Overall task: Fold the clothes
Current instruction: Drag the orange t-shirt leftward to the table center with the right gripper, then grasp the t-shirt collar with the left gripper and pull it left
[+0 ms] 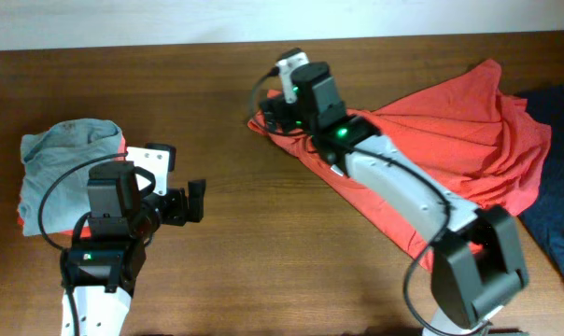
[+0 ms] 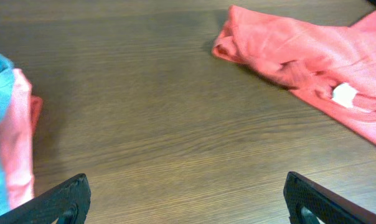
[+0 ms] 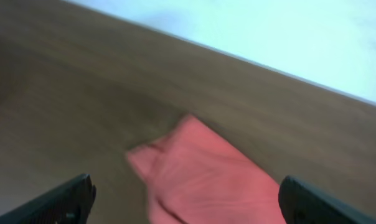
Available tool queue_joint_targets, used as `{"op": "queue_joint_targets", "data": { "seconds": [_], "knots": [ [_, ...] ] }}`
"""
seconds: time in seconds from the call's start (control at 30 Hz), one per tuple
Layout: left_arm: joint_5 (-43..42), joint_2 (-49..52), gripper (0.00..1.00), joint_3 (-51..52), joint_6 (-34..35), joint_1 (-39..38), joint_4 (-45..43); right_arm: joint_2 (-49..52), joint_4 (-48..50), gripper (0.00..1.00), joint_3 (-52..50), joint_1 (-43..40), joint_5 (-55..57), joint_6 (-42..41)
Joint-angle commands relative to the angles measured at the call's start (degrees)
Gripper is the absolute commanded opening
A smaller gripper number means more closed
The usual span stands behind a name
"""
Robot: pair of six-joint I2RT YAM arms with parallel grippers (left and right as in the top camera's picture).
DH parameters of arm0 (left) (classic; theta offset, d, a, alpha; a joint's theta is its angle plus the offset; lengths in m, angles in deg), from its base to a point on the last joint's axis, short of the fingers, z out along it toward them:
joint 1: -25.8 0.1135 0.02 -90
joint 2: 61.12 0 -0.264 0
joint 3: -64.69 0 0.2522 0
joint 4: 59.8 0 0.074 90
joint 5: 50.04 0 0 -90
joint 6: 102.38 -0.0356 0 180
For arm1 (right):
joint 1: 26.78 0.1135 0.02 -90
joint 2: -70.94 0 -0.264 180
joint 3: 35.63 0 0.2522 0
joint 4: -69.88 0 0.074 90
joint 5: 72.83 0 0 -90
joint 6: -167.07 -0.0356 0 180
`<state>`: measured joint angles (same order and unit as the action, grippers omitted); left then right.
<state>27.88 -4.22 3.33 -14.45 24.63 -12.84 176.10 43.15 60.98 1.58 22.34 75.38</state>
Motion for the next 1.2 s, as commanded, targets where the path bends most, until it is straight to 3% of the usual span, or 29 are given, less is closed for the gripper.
{"op": "queue_joint_targets", "data": {
  "seconds": [0.0, 0.2, 0.5, 0.77, 0.9, 1.03, 1.17],
  "knots": [
    [-7.50, 0.35, 0.99, -1.27, -0.04, -0.20, -2.54, -8.24, -7.87, 0.99, 4.09, -5.16, 2.19, -0.04],
    [-9.81, 6.03, 0.99, -1.25, 3.69, -1.16, -13.38, -18.82, -24.28, 0.99, 4.72, -14.51, 3.41, -0.13],
    [-12.79, 30.29, 0.99, -1.27, 18.34, -13.00, -34.34, -26.75, -41.00, 0.99, 4.72, -24.02, 3.04, -0.26],
    [-12.11, 47.43, 0.99, -1.31, 28.89, -21.51, -52.04, -26.86, -46.62, 0.99, 4.72, -25.03, 3.06, -0.24],
    [-12.07, 52.54, 0.99, -1.64, 34.77, -22.84, -54.38, -26.86, -47.74, 0.99, 4.72, -25.07, 3.06, -0.24],
    [-10.14, 55.91, 0.98, -1.77, 36.20, -23.34, -58.36, -26.86, -48.13, 0.99, 4.72, -25.07, 3.06, -0.26],
    [-8.00, 57.66, 0.89, -2.05, 37.16, -23.52, -61.16, -26.86, -48.63, 0.99, 4.72, -25.05, 3.04, -0.26]
  ]
}}
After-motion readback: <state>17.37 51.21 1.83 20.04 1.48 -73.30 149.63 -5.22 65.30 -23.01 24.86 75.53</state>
